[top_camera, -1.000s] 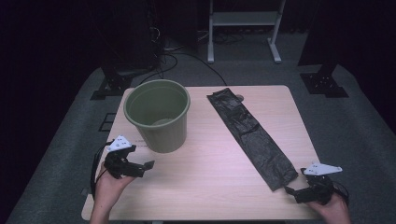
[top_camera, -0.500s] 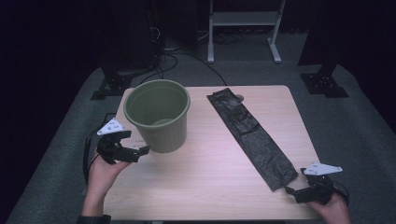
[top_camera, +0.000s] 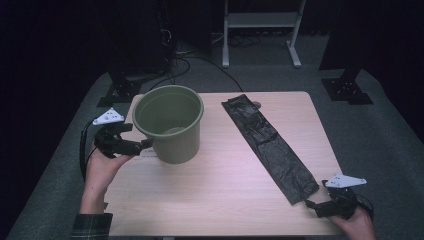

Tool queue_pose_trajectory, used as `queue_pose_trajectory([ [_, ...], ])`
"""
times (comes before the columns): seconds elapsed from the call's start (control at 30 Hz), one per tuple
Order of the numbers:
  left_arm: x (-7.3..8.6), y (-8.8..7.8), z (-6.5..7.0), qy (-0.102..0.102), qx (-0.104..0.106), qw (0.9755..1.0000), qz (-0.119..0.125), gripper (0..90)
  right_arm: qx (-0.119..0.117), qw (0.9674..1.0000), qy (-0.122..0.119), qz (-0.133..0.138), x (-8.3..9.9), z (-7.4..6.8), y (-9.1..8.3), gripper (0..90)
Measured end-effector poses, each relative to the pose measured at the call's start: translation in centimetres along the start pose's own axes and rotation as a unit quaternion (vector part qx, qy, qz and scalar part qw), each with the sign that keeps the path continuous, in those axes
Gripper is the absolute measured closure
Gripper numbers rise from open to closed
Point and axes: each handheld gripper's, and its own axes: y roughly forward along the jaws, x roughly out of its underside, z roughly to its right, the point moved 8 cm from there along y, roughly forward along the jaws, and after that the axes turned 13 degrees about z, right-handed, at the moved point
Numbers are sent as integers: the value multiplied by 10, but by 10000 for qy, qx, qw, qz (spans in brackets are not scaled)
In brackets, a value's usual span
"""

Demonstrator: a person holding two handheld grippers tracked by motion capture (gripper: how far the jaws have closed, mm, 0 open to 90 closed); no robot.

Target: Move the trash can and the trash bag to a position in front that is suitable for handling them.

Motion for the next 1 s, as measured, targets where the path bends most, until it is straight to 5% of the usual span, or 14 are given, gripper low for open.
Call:
queue_pose_trajectory([
  [0.47, -28, 18, -37, 21, -94, 9999, 63, 0, 3, 10000, 8, 1, 0, 0, 0, 0],
  [1.0, -7, 44, -54, 27, -121, 9991, -407, 0, 0, 10000, 6, -1, 0, 0, 0, 0],
])
